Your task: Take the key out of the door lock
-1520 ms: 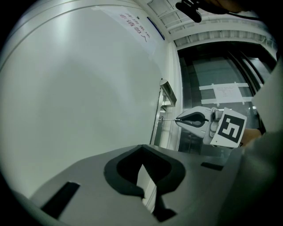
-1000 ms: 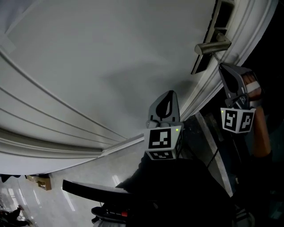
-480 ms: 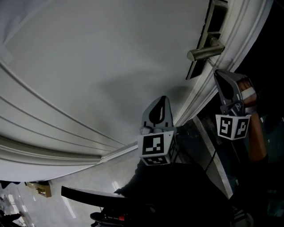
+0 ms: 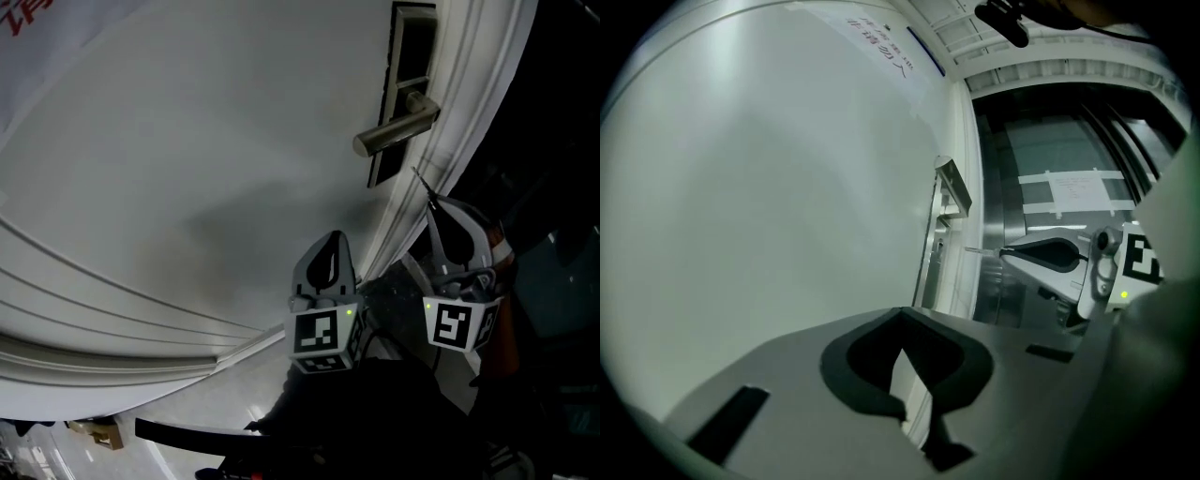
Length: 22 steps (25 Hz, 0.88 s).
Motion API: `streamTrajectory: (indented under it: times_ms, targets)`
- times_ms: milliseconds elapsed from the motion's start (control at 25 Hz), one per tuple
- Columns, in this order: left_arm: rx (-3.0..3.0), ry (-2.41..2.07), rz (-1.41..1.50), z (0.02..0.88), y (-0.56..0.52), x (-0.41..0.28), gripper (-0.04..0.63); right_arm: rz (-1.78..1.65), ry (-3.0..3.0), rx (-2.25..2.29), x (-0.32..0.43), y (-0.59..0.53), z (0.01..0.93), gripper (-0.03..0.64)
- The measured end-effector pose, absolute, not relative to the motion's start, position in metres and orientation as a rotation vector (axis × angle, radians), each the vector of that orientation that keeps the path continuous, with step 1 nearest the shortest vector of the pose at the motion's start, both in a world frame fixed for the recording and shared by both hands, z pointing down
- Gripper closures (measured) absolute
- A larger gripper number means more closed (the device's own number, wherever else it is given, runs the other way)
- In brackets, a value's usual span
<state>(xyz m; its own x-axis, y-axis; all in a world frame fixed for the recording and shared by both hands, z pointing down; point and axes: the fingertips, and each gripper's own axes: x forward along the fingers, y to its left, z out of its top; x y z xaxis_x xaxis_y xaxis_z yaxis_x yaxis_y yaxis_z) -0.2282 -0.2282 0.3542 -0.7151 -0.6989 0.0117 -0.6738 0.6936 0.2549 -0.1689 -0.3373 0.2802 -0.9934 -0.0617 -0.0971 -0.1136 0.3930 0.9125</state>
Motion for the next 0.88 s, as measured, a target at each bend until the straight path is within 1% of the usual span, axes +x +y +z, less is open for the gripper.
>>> streamTrajectory:
  times_ms: [200,400,480,880]
  targets:
    - [1.258,-2.779,-0.312,0.344,-0.241,-0.212,0.595,1.273,2.79,-0.183,-0.155,-0.326,0.288,0.604]
    - [1.299,-2.758,-0.266,0.344,-0.251,-0.199,0.595,0.965,2.913,-0.1,-0.146,-0.324,0.296,0.604]
    - [1.316,-2.748,-0.257,0.343,-0.255,-0.196,0.595,0.928,2.932,-0.094,-0.144,-0.326,0.297,0.604]
    - [1.332,-2.762,-0.223,0.34,-0.26,-0.198,0.596,0.976,2.943,-0.133,-0.141,-0.33,0.303,0.604]
